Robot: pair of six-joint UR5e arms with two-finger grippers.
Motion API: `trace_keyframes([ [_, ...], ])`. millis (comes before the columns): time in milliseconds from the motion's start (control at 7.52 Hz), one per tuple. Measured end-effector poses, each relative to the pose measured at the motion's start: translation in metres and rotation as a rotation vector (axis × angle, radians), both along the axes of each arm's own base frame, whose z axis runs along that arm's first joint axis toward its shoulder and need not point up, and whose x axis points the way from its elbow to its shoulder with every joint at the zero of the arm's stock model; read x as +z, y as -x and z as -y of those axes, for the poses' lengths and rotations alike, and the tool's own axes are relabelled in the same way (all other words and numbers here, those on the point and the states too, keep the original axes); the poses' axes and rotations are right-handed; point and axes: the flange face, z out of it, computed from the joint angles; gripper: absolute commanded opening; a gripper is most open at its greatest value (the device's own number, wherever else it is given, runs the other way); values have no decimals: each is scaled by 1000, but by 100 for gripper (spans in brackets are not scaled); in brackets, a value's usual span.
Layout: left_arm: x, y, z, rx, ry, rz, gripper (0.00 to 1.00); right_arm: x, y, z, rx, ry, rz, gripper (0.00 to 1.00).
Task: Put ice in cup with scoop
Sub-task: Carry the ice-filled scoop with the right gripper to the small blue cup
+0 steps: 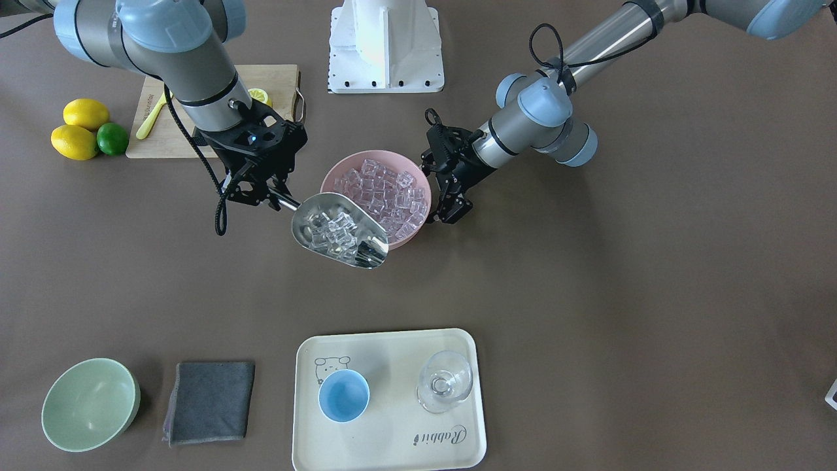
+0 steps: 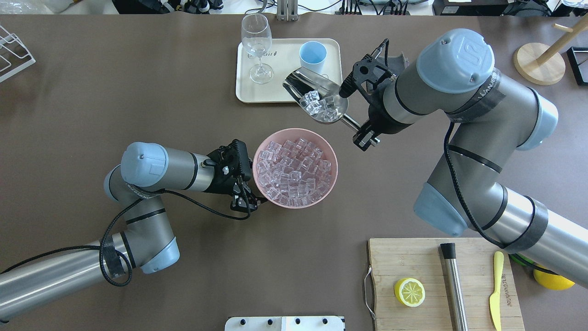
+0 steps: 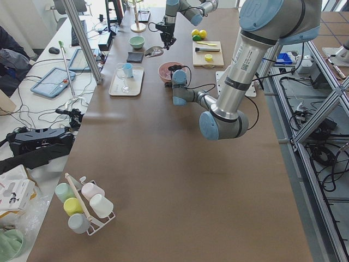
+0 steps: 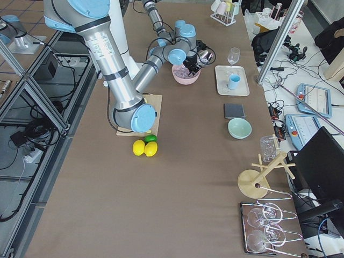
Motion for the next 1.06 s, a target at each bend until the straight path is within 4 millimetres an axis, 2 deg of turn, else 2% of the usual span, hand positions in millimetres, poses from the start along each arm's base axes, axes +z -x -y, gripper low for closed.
trace_keyframes([
  [266, 0, 0, 0, 0, 0, 0, 98, 15, -18, 24, 7, 87, -24, 0],
  [665, 0, 0, 0, 0, 0, 0, 98, 32, -35, 43, 7, 260, -119, 0],
  [798, 0, 0, 0, 0, 0, 0, 98, 24, -33, 62, 12, 313, -145, 0],
  [1064, 0, 0, 0, 0, -1, 0, 98, 8, -21, 113, 27, 380, -185, 0],
])
